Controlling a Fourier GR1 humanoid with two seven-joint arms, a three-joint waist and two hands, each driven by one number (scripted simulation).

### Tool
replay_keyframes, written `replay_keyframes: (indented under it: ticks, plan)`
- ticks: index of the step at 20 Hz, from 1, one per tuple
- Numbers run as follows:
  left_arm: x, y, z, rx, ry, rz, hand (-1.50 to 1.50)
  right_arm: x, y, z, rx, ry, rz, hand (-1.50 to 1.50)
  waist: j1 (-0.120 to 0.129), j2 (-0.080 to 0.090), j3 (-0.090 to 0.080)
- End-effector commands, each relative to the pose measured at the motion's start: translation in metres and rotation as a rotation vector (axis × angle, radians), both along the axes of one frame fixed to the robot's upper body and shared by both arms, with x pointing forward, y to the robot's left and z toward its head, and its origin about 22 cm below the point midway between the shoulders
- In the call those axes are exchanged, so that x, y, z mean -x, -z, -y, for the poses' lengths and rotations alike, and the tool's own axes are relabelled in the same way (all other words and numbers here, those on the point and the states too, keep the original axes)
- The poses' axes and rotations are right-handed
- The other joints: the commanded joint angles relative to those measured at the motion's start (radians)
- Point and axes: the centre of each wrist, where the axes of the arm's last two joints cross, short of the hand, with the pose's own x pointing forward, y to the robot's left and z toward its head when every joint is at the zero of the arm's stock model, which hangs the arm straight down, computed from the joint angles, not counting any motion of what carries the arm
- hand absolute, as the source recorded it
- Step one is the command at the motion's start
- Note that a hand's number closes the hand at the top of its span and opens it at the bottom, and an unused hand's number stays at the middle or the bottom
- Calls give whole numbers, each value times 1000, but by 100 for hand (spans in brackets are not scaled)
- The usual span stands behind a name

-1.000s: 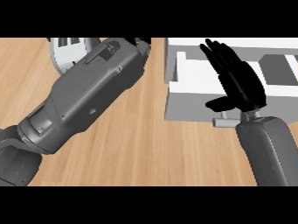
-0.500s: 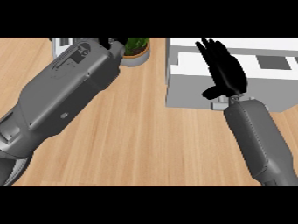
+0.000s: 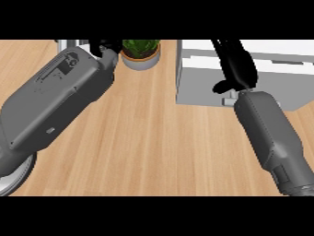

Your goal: Pick up the can, place it into the drawer and close the drawer

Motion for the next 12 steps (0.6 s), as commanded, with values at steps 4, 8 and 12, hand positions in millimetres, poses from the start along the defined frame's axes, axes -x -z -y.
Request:
replay_keyframes:
  ticks: [4, 8, 12]
  plan:
    - [6, -17, -12, 11, -14, 16, -150, -13, 8, 6, -20, 57, 23, -150, 23, 27, 17]
    - [10, -9, -12, -12, 13, -8, -150, -23, -6, -3, -34, 60, 75, -150, 17, 28, 17]
    - [9, -11, -27, -4, -10, 22, -150, -33, -25, 1, -19, 68, 92, -150, 15, 32, 17]
